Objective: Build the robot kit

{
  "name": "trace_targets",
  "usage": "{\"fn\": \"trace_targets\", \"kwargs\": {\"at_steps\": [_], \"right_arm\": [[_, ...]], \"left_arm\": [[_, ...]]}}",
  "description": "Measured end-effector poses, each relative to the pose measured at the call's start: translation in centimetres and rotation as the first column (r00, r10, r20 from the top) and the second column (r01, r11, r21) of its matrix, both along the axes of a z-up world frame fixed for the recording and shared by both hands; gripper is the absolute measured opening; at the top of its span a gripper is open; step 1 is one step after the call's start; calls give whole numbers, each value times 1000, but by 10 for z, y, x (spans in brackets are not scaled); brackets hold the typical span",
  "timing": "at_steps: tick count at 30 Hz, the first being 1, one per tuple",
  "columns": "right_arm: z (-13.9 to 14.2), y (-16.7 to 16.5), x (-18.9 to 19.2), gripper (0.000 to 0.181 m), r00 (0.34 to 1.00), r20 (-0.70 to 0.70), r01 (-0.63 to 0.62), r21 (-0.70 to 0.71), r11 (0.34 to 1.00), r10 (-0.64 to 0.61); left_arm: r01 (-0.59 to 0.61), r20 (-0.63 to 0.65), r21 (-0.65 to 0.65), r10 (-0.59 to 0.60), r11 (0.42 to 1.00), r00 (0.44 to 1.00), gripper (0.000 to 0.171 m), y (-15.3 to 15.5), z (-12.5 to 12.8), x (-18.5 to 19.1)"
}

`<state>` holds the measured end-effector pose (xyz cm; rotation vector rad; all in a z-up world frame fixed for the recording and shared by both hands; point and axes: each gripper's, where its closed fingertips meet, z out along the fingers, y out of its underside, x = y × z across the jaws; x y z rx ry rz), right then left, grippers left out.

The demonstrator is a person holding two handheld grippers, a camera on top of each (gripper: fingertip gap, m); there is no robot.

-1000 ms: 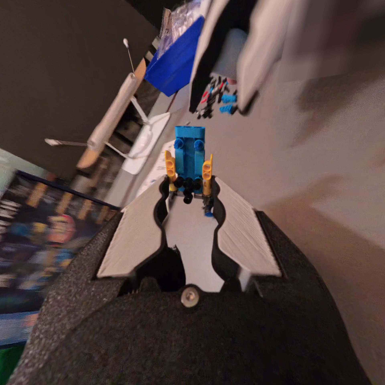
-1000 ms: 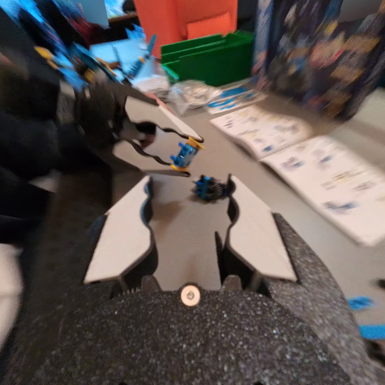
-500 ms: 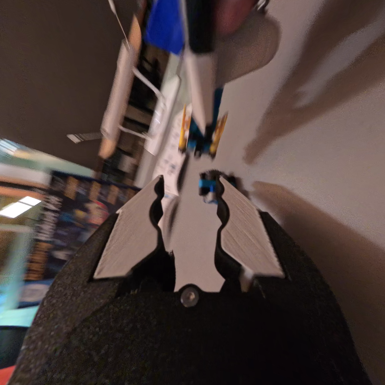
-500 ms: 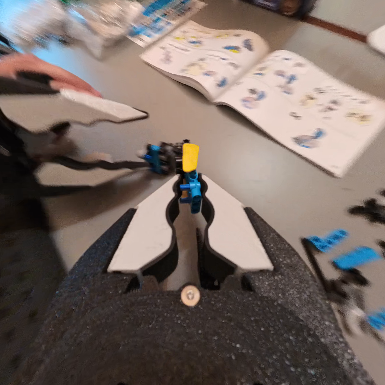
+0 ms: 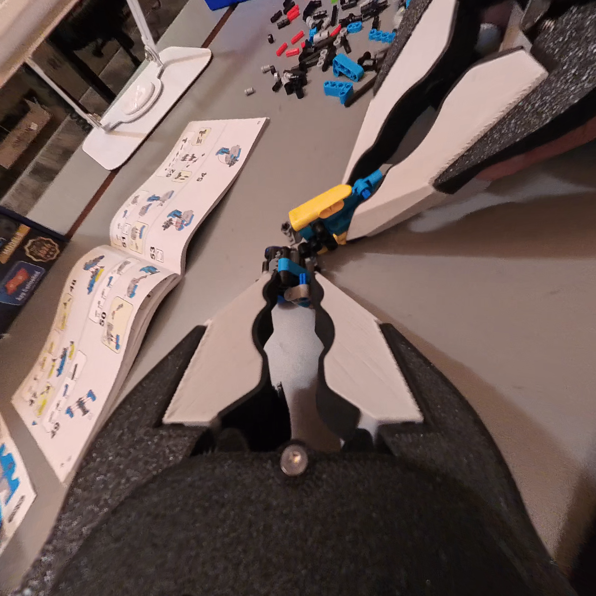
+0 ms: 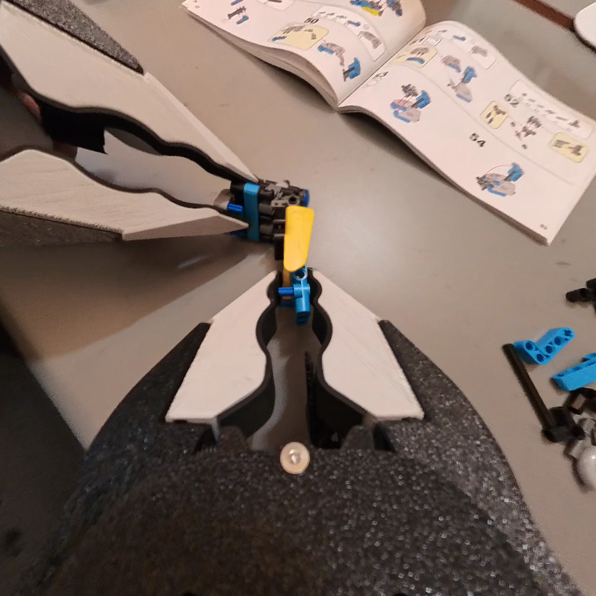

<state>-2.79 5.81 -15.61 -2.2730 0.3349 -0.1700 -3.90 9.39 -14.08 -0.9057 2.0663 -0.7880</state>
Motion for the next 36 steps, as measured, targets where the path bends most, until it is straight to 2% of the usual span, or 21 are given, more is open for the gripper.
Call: {"fn": "trace_targets", "kwargs": {"at_steps": [7, 16, 22, 27, 31, 36], "right_arm": [[8, 6, -1, 34, 1000, -24, -14, 64, 998, 16], [11, 22, 8, 19, 991, -132, 9, 104, 995, 4], [12, 23, 7, 17, 996, -92, -6, 67, 998, 13], [11, 22, 4, 18, 981, -185, -46, 84, 995, 61], [11, 21, 3, 18, 977, -190, -83, 81, 993, 97], [10, 22, 2, 19, 946, -303, -88, 114, 990, 119]], "left_arm": [[14, 67, 102, -21, 995, 998, 19, -2, 1, 0], [-4, 84, 117, -6, 993, 996, 19, -8, 0, 4], [-1, 81, 112, -8, 994, 997, 20, -7, 0, 4], [13, 72, 94, -20, 996, 997, 19, -8, 0, 3], [19, 74, 95, -26, 995, 997, 19, -9, 0, 4], [8, 70, 76, -13, 997, 997, 19, -9, 1, 5]]}}
